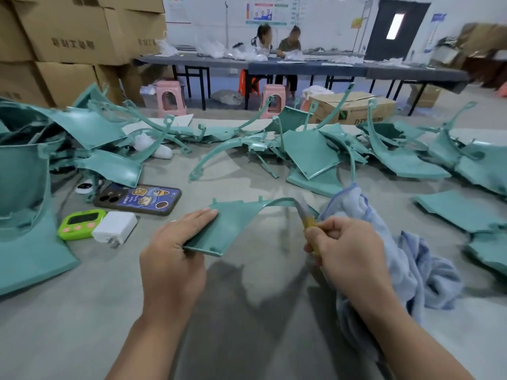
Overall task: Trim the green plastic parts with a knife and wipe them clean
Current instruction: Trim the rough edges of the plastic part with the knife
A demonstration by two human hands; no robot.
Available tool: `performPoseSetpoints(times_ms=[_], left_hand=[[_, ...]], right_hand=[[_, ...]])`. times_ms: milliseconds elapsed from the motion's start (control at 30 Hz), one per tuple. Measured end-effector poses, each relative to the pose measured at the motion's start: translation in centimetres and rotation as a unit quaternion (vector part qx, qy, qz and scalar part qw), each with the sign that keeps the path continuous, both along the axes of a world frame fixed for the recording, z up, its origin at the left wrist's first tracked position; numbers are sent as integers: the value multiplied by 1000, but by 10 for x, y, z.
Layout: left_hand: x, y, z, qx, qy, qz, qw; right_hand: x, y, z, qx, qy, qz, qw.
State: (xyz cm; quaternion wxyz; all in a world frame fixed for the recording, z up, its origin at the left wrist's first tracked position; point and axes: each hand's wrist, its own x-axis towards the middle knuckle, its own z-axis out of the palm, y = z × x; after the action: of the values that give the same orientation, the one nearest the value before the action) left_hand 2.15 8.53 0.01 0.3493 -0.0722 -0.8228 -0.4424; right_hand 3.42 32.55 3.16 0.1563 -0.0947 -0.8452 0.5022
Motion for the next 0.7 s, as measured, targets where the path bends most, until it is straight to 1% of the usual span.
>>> performPoseSetpoints(times_ms=[33, 67, 167, 200, 267, 333, 433, 500, 533, 633, 700], left_hand=[[3, 0, 3, 6, -11, 6, 1000], [5, -1, 5, 14, -22, 8, 1000], [9, 0, 7, 54, -43, 7, 998], [9, 0, 7, 68, -47, 11, 997], [9, -1, 5, 91, -61, 18, 994], [10, -2, 4, 92, -69, 13, 993], [10, -1, 4, 92, -66, 2, 994], [10, 1, 4, 98, -64, 4, 993], [9, 2, 5, 106, -67, 9, 992], [9, 0, 8, 154, -93, 23, 983], [9, -1, 10, 178, -106, 51, 977]], right_hand=[[-1, 4, 0, 12, -3, -16, 1000], [0, 3, 0, 14, 5, -9, 1000], [9, -15, 0, -51, 57, 78, 994], [10, -19, 1, -72, 70, 88, 991], [9, -19, 3, -99, 94, 72, 988], [8, -14, 5, -134, 116, 50, 983], [9, -15, 6, -157, 119, 86, 977], [6, -20, 4, -136, 95, 102, 981], [3, -20, 2, -109, 79, 88, 987], [-8, -7, 0, 7, 24, -34, 999], [-10, 3, -1, 70, 5, -133, 989]])
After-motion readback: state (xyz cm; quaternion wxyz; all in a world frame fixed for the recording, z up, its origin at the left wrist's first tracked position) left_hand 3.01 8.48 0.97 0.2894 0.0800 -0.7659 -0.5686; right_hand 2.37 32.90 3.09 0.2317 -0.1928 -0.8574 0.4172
